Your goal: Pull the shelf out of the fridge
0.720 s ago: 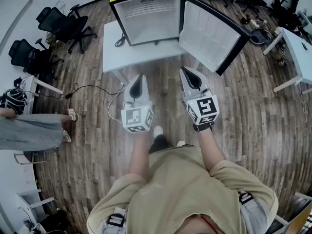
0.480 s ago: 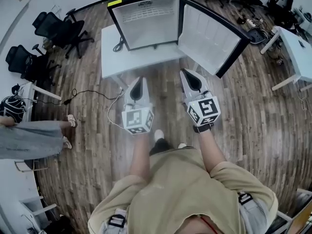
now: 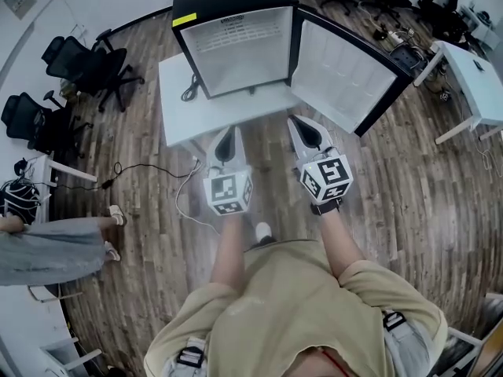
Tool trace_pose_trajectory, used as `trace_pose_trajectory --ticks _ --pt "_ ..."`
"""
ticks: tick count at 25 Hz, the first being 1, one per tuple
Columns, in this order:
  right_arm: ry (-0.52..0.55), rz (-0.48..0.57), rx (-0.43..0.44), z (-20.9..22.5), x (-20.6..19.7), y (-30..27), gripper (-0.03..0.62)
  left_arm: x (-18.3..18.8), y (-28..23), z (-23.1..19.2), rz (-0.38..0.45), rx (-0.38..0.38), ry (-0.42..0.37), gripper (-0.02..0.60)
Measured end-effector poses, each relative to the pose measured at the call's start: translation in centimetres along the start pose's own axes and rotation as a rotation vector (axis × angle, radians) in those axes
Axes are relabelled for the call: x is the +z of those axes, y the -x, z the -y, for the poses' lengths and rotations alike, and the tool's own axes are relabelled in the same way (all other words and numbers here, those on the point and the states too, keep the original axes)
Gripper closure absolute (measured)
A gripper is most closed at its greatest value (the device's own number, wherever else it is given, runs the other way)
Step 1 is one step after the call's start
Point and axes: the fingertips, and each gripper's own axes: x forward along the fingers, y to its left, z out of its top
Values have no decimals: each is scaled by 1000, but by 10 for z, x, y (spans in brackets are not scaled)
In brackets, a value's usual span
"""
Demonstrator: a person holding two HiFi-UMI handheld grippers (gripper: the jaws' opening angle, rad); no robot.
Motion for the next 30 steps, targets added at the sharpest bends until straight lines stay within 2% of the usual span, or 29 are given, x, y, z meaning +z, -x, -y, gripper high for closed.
trace_pose_trajectory --ticks 8,14,18,24,30 --pt "-16 -39 -7 -20 -16 -52 586 -11 -21 -31 -31 -86 37 583" --pt "-1 -93 12 -36 -32 -74 586 -16 -26 -54 14 -69 101 583" --pt "-12 -117 0 -30 -39 -92 586 -22 -36 -67 1 -70 120 583" --pt "-29 -105 34 -13 -41 -124 586 -24 -67 -91 3 -23 117 583" --pt "-69 -59 63 34 -28 -159 586 -11 -116 -84 9 -12 84 583"
